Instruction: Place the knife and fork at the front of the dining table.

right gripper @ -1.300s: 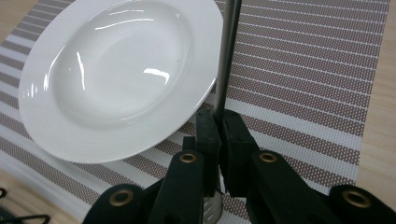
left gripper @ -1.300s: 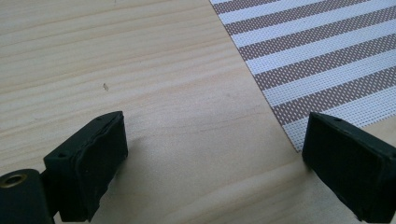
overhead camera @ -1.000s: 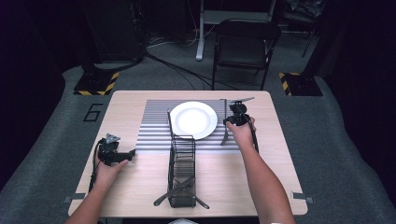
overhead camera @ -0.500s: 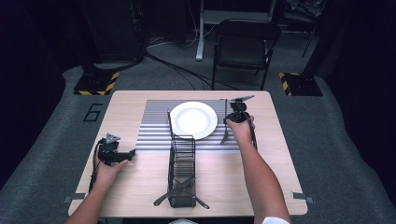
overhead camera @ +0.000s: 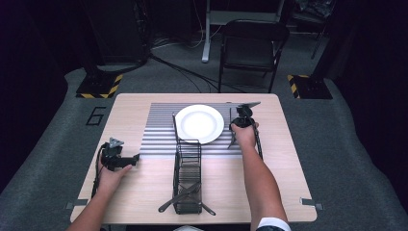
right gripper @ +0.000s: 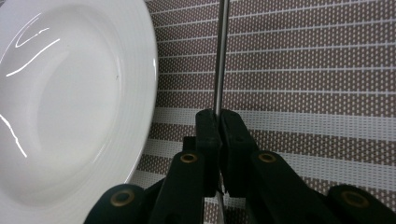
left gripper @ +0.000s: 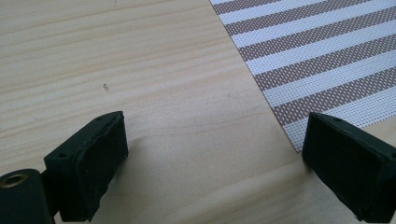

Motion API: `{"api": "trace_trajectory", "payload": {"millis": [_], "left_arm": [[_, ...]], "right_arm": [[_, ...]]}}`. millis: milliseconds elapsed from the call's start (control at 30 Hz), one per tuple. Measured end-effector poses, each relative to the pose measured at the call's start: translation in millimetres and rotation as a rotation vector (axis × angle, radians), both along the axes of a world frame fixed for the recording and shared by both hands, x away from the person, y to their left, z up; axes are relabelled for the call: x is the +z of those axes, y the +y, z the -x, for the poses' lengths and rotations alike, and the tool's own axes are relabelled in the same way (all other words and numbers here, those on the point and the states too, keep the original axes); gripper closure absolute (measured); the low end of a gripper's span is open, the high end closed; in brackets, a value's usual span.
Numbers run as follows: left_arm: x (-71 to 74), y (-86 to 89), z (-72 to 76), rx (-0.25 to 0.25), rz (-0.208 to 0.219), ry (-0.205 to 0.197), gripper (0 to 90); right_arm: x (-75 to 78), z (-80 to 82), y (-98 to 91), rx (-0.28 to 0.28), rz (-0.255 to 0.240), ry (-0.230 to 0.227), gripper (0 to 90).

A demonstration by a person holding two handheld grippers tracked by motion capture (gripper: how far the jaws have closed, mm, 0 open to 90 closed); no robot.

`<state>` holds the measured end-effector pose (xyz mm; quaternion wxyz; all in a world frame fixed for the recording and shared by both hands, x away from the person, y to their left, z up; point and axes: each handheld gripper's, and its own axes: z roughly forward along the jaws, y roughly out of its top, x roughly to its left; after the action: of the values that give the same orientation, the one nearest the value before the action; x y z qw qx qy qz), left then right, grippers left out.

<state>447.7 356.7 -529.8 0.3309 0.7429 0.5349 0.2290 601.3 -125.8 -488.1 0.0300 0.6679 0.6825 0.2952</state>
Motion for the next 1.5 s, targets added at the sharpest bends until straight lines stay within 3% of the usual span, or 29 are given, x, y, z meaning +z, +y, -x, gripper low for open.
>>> {"api": "trace_trajectory", "payload": {"millis": [667,800,1167,1500], "left_arm": [[0.0,0.0,0.0,0.001,0.001,0.0,6.8],[0.1,0.2,0.0,-0.001,0.001,0.001,6.9],[0.1,0.1,0.0,0.0,0.0,0.001,6.8],[0.1,0.1,0.0,0.0,-0.001,0.001,6.8]], "right_arm": [[-9.6,-1.2,4.8,-0.075,-0.004,0.018,87.1],[-10.5,-0.9,5.2,-0.072,0.011,-0.002,86.9],[-9.3,0.6,2.3,-0.086,0.033,-0.002,85.2],[-10.0,3.1,-1.4,-0.116,0.01,0.002,85.2]]}}
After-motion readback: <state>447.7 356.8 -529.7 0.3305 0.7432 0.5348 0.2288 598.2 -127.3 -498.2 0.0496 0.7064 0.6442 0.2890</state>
